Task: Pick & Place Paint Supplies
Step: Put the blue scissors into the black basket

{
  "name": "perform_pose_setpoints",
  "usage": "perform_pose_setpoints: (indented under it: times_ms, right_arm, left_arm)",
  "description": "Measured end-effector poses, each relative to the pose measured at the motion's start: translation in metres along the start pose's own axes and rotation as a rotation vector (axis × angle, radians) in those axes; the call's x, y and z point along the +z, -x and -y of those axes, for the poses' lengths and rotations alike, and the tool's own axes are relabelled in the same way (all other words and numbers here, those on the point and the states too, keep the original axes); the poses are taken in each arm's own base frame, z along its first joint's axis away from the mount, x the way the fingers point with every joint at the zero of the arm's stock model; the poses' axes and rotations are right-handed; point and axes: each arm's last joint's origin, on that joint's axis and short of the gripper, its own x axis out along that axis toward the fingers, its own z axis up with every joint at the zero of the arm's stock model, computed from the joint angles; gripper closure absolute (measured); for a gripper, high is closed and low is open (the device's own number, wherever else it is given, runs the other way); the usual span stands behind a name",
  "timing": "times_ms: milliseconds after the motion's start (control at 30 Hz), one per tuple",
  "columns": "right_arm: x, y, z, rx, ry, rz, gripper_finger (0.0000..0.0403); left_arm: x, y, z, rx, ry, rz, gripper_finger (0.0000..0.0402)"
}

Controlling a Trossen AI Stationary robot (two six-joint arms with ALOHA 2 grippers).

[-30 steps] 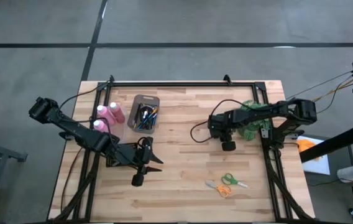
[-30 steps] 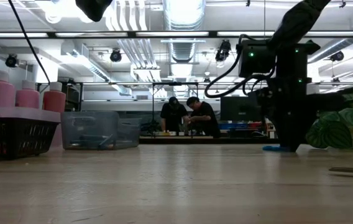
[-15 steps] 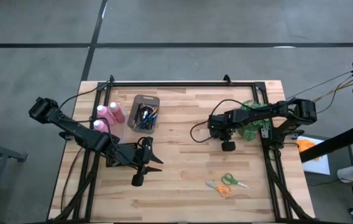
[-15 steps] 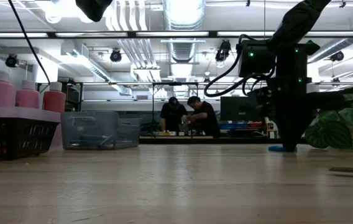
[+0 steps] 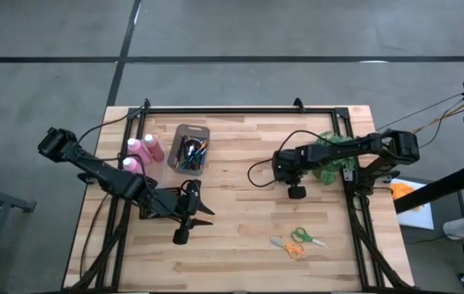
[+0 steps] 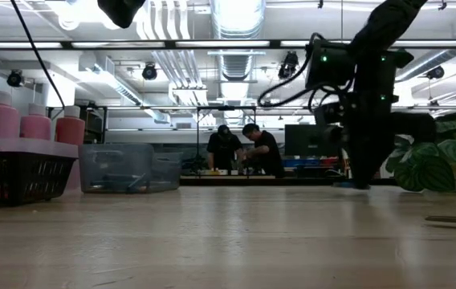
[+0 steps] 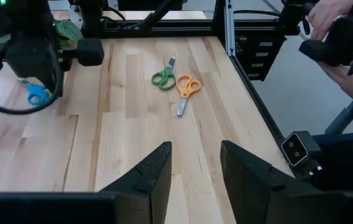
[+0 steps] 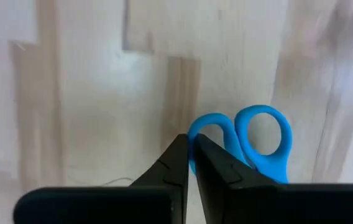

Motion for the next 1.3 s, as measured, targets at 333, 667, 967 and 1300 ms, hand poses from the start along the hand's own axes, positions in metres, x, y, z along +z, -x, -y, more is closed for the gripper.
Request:
perform_pose_setpoints:
  times_ms: [333,667,967,1300]
  right_arm:
    - [0.017,0.025,-0.021,-0.021,0.076,0.238,0.0386]
    - [0.042,0.039,-0.076,-0.162,0.303,0.511,0.0386]
    - [0.054,0.052,-0.116,-0.288,0.473,0.725,0.0386]
    - [0.090,0.022,-0.140,-0.406,0.730,0.669,0.0386]
  left_arm:
    - [0.000,0.000,0.000,0.001,0.001,-0.005,0.0261]
    - [-0.001,0.000,0.000,0.003,-0.001,-0.014,0.0261]
    - [-0.001,0.000,0.000,0.003,-0.002,-0.013,0.0261]
    - [-0.002,0.000,0.000,0.004,-0.005,-0.021,0.0261]
